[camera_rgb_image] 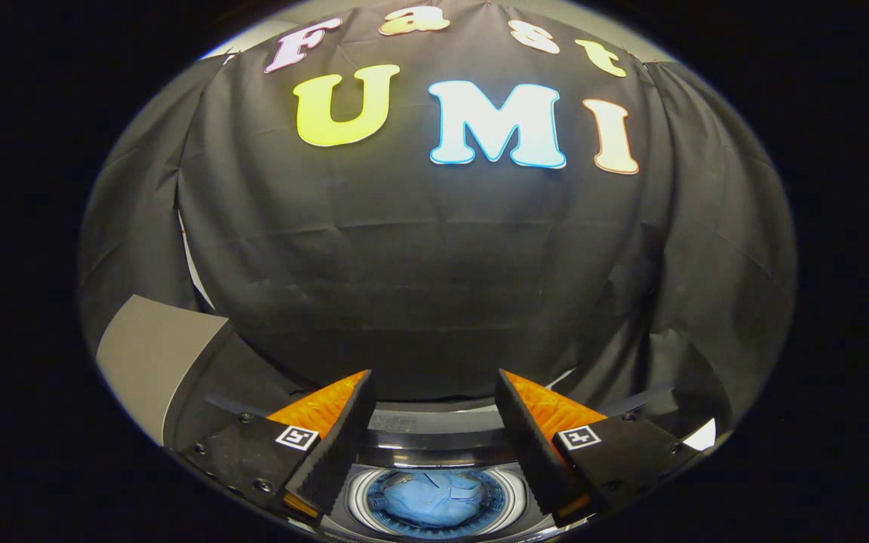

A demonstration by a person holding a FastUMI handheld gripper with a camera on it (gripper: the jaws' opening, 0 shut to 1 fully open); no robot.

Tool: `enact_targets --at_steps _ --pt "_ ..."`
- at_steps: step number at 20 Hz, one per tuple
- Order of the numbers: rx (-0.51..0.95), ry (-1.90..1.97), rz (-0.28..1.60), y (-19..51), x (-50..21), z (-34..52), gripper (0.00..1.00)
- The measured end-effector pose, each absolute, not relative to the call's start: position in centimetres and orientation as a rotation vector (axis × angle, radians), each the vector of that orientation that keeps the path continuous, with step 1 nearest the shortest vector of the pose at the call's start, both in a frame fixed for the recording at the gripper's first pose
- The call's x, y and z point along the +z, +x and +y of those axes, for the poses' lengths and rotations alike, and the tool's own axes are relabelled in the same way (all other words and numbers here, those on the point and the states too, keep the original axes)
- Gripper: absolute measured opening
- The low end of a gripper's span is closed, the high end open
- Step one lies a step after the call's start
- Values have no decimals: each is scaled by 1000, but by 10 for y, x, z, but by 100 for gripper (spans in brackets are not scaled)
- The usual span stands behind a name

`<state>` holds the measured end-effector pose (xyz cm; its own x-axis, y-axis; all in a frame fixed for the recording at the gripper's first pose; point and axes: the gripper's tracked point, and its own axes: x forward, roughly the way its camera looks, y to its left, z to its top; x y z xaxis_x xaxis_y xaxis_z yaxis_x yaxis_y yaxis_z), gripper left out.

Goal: Put the clothes into the washing machine and then close the washing machine lid.

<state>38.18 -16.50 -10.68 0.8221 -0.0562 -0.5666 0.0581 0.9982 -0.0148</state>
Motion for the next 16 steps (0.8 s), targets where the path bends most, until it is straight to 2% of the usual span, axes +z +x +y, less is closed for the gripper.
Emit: enact_targets --at_steps 16 --pt "-79 5 421 307 -119 -159 99"
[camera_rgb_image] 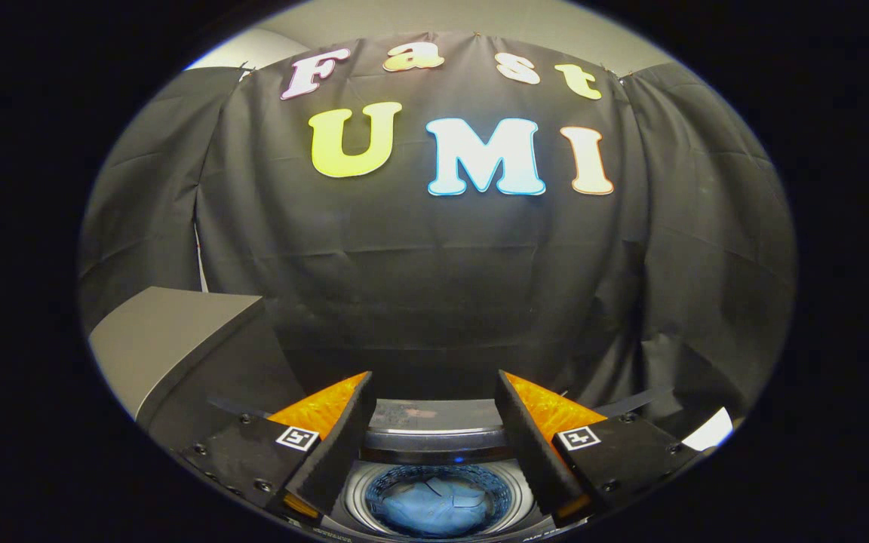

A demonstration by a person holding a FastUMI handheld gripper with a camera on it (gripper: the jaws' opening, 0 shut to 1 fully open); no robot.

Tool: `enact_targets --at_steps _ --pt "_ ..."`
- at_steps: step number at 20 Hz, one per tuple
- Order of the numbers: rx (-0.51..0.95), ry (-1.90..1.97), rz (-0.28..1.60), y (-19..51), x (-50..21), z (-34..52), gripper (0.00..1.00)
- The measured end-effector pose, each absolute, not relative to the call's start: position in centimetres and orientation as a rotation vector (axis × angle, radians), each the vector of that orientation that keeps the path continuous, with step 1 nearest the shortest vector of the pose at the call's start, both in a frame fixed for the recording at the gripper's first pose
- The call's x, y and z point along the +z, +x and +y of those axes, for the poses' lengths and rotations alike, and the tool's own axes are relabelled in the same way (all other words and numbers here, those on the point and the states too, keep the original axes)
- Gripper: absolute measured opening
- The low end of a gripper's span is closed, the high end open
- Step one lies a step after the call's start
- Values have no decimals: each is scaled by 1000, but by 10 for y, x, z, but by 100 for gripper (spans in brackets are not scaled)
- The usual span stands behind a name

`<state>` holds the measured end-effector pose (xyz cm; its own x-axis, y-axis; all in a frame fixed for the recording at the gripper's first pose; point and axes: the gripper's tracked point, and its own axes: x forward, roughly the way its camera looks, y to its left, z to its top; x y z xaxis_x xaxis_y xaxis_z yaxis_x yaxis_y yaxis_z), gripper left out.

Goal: Put the clothes into the washing machine and then close the washing machine lid.

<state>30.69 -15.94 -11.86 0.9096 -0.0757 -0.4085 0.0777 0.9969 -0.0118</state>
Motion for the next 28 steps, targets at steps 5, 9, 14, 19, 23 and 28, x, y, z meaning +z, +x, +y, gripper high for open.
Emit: enact_targets --at_steps 5,9,14,19,23,28 --pt "-78 5 428 272 -140 -156 97" --pt "-66 -37 447 242 -163 -153 97" --pt "-44 -60 465 218 -177 -147 98" --pt "-36 -68 451 207 -177 -141 98" --pt "-2 -32 385 192 -147 -127 98" --pt "-4 26 289 147 -101 -126 98"
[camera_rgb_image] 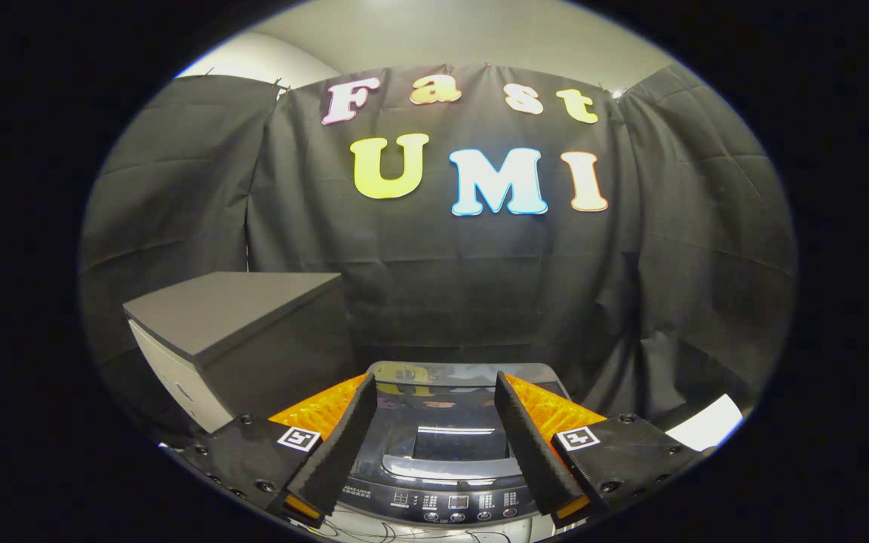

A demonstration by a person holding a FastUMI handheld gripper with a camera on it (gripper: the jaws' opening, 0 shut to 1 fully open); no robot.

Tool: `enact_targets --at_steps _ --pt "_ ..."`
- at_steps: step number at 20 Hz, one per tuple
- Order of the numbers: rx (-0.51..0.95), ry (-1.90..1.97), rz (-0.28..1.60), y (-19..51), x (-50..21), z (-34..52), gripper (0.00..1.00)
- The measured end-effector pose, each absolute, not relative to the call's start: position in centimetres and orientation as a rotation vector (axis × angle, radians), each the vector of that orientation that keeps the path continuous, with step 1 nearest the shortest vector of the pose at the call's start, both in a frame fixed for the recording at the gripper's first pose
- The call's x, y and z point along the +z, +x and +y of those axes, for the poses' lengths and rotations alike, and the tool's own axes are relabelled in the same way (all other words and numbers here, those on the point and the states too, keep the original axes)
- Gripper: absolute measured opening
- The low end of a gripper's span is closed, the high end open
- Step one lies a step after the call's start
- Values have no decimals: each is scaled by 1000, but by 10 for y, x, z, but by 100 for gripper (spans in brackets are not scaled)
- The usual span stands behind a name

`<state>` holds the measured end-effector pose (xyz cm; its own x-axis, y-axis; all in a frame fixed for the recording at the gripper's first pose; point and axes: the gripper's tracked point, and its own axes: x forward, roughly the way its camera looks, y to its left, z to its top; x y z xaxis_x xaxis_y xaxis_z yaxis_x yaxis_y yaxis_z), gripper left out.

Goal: Put the clothes into the washing machine and then close the washing machine lid.

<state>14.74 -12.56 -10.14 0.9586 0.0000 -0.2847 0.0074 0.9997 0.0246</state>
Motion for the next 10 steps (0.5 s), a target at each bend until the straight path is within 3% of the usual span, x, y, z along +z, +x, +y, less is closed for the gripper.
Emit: enact_targets --at_steps 10 --pt "-24 103 182 35 -33 -136 97"
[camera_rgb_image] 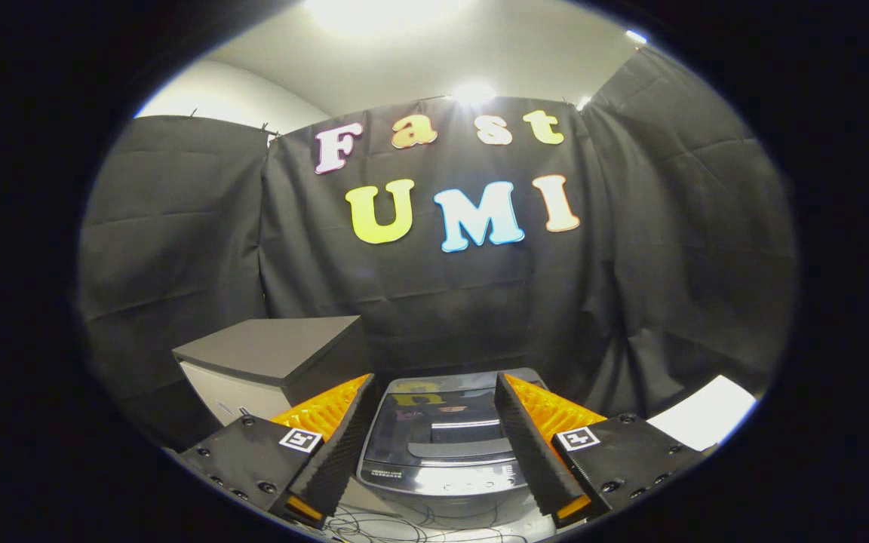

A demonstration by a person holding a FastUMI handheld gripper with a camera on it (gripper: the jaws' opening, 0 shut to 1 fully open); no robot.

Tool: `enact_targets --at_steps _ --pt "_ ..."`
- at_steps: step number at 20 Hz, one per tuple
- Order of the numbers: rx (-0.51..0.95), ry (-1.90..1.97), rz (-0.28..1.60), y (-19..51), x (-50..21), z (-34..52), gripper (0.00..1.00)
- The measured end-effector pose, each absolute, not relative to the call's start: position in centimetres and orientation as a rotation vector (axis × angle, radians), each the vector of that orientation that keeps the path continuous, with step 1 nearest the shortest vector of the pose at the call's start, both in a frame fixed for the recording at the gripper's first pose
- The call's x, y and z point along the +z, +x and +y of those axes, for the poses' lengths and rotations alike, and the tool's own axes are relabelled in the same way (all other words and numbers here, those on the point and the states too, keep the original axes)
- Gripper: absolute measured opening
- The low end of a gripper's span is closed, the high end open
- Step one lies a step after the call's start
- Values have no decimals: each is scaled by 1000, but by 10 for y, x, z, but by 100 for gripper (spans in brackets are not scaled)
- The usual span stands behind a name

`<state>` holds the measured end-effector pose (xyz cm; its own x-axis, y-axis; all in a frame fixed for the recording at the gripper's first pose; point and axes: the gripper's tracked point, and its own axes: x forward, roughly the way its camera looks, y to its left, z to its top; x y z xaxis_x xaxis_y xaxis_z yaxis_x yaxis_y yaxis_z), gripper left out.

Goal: Put the clothes into the washing machine and then close the washing machine lid.

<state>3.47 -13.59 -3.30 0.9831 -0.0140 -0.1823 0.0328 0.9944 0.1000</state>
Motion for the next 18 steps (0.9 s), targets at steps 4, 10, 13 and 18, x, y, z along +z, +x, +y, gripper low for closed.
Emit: enact_targets --at_steps 4,10,13,18 --pt "-36 95 152 -2 -9 -143 98" --pt "-83 13 116 -42 0 -143 97" --pt "-100 17 117 -49 -4 -137 98" --pt "-93 16 111 -52 1 -135 98"
